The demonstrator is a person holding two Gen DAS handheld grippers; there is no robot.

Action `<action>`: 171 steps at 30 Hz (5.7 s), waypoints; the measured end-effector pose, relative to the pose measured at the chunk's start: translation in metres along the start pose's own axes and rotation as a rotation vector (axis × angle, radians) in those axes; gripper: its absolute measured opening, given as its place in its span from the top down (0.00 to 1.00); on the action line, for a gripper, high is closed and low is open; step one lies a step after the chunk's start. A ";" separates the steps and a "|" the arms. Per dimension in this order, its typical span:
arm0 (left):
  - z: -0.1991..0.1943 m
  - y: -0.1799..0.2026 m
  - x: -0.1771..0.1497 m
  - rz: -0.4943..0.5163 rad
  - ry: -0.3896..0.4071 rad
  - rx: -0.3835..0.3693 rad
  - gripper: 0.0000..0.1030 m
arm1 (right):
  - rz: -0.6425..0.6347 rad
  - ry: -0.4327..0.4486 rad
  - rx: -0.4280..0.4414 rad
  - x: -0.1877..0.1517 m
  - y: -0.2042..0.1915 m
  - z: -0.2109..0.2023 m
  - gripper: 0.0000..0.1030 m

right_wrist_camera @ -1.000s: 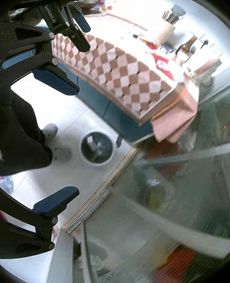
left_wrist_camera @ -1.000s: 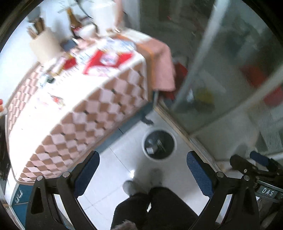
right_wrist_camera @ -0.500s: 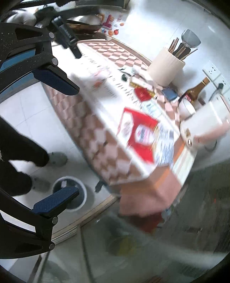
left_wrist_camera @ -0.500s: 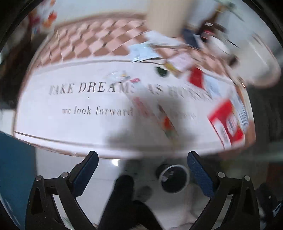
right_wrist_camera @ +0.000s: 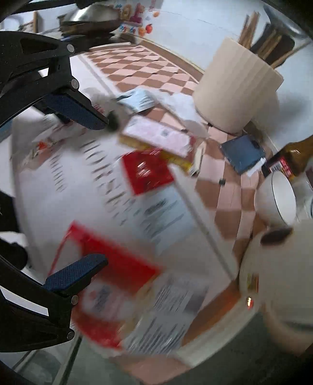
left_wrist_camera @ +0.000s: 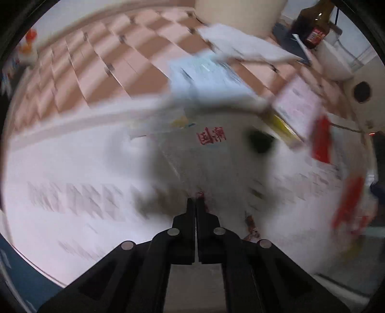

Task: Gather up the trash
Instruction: 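Grasp the clear plastic bag with the left gripper while the right grasps the red-bordered box, then carry the bag and box over the bin and open both grippers, then swing both tools back up toward the counter, then grasp the grey-green sachet with the left gripper while the right grasps the red wrapper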

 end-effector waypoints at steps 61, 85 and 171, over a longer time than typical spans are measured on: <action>-0.101 0.297 -0.252 0.642 -0.036 -0.428 1.00 | 0.447 0.227 -0.089 -0.279 0.359 -0.165 0.40; 0.331 0.347 -0.480 0.729 -0.486 -0.327 0.00 | 0.594 -0.148 -0.111 -0.505 0.568 0.227 0.07; 0.048 -0.010 0.117 -0.045 0.009 -0.100 0.36 | -0.058 -0.037 -0.091 0.019 -0.051 0.095 0.24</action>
Point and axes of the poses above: each gripper's, at about its wrist camera, not at the fingertips, and z roughly the way its jaws point, y to its right, x to its top, the point moved 3 cm from there along z, roughly the way its jaws point, and after that the axes turned 13 degrees about y, right-handed, at the moved point
